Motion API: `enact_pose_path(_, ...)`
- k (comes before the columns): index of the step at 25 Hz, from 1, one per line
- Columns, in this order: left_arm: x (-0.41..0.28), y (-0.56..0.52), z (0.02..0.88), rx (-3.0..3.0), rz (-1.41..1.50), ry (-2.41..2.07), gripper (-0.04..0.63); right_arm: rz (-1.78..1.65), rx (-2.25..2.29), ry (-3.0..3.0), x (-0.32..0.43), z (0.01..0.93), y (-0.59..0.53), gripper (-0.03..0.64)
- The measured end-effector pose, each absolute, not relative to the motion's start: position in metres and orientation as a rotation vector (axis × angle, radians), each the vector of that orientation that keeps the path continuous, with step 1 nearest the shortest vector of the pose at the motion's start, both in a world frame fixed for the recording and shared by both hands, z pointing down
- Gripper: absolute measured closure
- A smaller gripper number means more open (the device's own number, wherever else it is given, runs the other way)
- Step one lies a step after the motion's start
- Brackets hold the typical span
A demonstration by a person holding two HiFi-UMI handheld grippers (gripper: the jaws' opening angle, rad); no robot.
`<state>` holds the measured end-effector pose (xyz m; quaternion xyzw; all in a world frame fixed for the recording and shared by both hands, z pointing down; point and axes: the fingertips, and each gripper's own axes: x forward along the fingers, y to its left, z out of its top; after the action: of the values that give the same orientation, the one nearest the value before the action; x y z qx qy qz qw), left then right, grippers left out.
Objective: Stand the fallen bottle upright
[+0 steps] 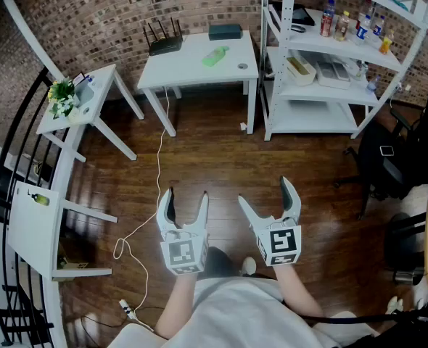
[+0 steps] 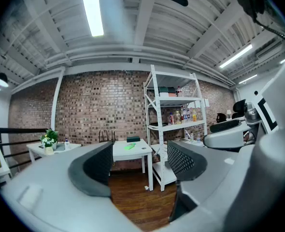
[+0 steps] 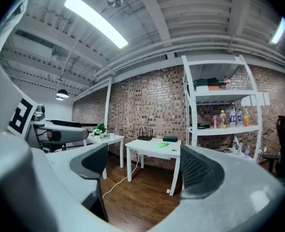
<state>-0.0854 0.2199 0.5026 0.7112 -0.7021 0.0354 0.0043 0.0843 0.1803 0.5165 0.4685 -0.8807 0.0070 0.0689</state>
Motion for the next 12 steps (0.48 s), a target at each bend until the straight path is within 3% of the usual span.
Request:
enact_pose_path(3,-0.104,0.176,0.519,2.227,0.133,-2.187,0.265,-0.003,1.360,-2.680,0.058,0.519,0.142,0.160)
enact_pose_path(12,-0.154,-0.016,0.526,2.316,0.051,-2.063,0.266,0.078,1.379,-2.654,-0.002,0.523,-0.039,0.167)
